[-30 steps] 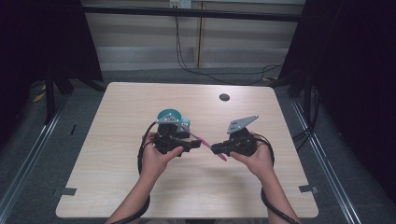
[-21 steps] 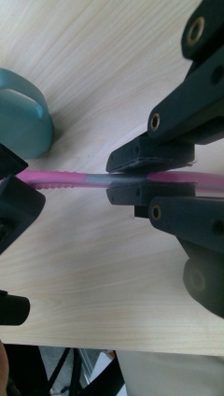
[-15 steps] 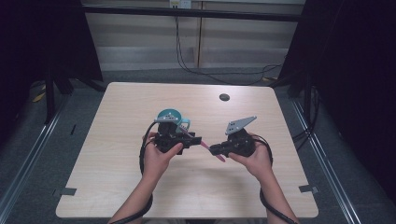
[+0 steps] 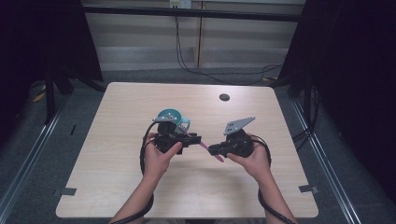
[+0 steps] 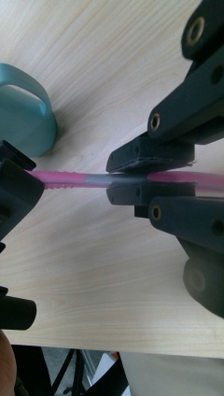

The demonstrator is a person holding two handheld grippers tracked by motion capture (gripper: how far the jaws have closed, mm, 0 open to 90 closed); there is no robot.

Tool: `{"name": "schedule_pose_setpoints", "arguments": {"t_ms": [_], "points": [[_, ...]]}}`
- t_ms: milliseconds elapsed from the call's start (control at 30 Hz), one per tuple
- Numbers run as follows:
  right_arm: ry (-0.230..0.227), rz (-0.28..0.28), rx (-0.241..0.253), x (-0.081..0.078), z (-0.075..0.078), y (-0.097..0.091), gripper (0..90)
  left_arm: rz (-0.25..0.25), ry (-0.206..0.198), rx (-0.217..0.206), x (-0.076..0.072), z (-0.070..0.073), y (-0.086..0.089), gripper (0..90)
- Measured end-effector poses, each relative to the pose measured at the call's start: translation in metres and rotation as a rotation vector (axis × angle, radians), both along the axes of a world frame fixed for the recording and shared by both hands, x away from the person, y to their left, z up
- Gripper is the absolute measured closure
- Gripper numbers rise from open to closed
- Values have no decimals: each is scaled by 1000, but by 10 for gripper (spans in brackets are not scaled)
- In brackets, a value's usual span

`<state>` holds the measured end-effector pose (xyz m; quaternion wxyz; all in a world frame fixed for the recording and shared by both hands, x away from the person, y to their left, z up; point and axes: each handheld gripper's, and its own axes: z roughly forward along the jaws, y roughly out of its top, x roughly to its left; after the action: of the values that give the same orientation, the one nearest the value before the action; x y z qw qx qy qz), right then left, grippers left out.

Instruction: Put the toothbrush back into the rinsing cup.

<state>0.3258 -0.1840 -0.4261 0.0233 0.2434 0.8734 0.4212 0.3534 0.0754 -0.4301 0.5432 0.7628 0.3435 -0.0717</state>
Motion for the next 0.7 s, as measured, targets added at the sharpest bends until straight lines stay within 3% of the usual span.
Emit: {"name": "schedule_pose_setpoints", "arguments": {"t_ms": [100,233,367,467,700], "points": [[2,1,2,0,-1,0,832,-2,2,5,0,0,0,675],[8,7,1,0,-2,2,832,-23,24,-31,0,2,0,736],[18,20,1,-1,-6,6,832,-31,9,-33,-1,7,-3,803],[19,22,6,-1,-8,9,830,-31,3,-14,0,9,-3,808],[36,7,41,0,-10,14,821,-12,-4,-26,2,10,-1,814]]}}
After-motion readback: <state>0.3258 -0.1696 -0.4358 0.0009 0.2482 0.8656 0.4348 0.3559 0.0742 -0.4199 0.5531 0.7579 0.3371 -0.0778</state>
